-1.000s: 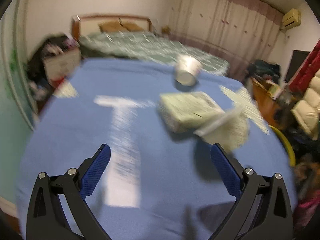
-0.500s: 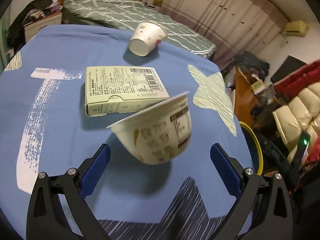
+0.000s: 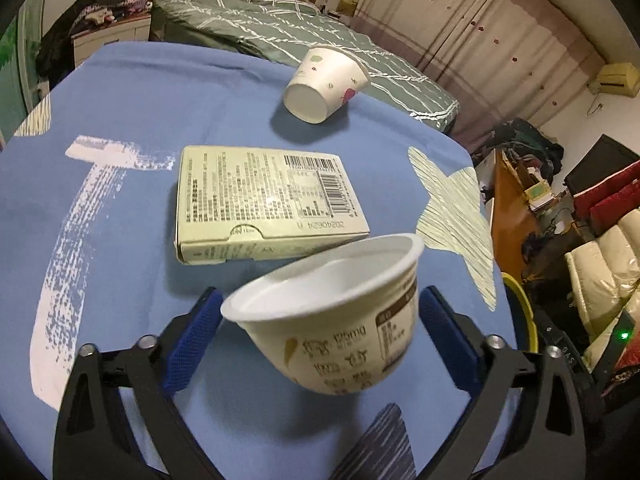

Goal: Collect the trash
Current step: 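Grasp the white yogurt cup by its rim with the left gripper, then carry the yogurt cup with the left gripper into the bin and release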

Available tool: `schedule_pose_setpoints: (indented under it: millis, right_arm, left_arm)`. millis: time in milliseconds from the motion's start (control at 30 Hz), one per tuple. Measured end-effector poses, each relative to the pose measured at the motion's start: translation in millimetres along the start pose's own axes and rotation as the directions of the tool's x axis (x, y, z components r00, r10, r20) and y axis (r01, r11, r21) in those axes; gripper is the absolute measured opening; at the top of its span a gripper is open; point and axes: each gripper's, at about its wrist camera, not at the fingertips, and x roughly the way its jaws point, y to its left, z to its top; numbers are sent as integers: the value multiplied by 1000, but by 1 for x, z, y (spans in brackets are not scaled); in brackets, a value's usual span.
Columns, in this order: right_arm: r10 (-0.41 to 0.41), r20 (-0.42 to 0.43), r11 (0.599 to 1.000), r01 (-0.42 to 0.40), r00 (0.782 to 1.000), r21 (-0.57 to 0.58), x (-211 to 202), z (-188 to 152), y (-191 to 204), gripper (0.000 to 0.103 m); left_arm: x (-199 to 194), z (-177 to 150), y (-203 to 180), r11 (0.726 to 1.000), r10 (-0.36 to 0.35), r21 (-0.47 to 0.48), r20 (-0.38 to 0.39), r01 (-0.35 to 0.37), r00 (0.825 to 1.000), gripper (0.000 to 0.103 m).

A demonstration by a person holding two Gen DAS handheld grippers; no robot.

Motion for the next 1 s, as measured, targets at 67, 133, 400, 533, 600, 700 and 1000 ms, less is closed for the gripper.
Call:
schedule_pose_setpoints:
  millis: [67,133,400,533,600,700,1000]
  right_arm:
    - [0,-2,1000,0,1000,-1,0,0,0,56]
    - [0,0,1000,0,1000,2,0,0,-1,56]
    - [-1,-4,1000,1,1000,1,1,0,-1,56]
    - [-2,3,1000,2,1000,5,0,0,-1,56]
    - [-4,39,1000,3,999,21,-6,-1,-4,56]
    - [-22,97,1000,22,995,6,-18,-6,-5,56]
    - [-22,161,1000,20,987,17,-68,-14,-41,61]
  left_arm:
    - [3,3,-1,1000,4,8,2,-4,1000,90]
    - [3,3,-2,1000,10,22,11,-11,1000,90]
    - [-7,-3,-12,998,15,66,27,-17,1000,90]
    - [-16,-10,-21,996,-12,89,24,10,1000,90]
    - [-19,-13,-28,994,-20,109,24,17,1000,90]
    - [-22,-17,-42,989,-36,145,17,33,999,90]
    - [-14,-20,-112,955,-77,286,-14,78,997,90]
